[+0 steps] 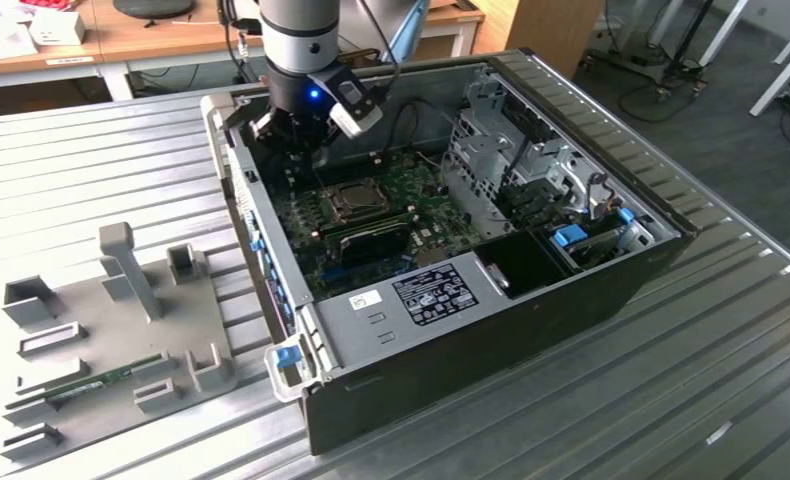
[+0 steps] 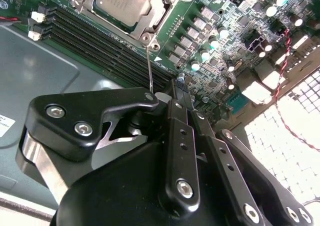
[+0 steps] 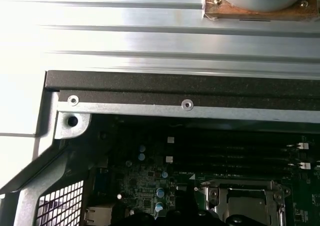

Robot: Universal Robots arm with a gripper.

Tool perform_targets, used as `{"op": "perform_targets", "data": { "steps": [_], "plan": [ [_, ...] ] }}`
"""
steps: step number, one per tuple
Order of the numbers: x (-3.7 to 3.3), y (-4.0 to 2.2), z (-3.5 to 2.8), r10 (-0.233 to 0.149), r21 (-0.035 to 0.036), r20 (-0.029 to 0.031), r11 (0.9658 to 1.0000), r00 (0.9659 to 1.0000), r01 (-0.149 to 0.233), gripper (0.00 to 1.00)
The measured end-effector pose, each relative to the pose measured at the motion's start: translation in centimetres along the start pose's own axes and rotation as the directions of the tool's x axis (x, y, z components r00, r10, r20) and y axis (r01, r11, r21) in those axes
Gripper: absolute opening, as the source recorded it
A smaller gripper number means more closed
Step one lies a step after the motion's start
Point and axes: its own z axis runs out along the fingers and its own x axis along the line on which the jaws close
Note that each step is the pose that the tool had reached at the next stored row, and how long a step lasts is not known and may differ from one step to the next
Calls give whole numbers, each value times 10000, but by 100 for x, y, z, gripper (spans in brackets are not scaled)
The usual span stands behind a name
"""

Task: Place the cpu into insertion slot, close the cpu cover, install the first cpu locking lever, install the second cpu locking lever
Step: 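Install the first cpu locking lever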

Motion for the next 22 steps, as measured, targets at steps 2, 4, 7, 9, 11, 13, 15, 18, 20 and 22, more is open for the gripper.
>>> {"op": "perform_targets", "data": {
  "steps": [2, 4, 7, 9, 11, 13, 15, 18, 20, 22],
  "plan": [
    [0, 0, 0, 0, -2, 0, 10000, 10000, 0, 10],
    [1, 0, 0, 1, -3, 0, 10000, 10000, -1, 10],
    [0, 0, 0, 0, -5, 0, 10000, 10000, 0, 10],
    [0, 0, -1, 0, -14, 1, 10000, 10000, 0, 10],
    [0, 0, 0, 0, -28, 3, 10000, 10000, 0, 10],
    [1, -1, -1, 1, -55, 8, 10000, 10000, -1, 10],
    [0, -1, 0, 1, -115, 21, 9999, 10000, -1, 10],
    [1, 0, -1, 2, -197, 39, 9998, 10000, -1, 10],
    [0, 0, 0, 3, -217, 44, 9998, 10000, -2, 10],
    [0, -1, -1, 2, -227, 46, 9997, 10000, -1, 10]
  ]
}}
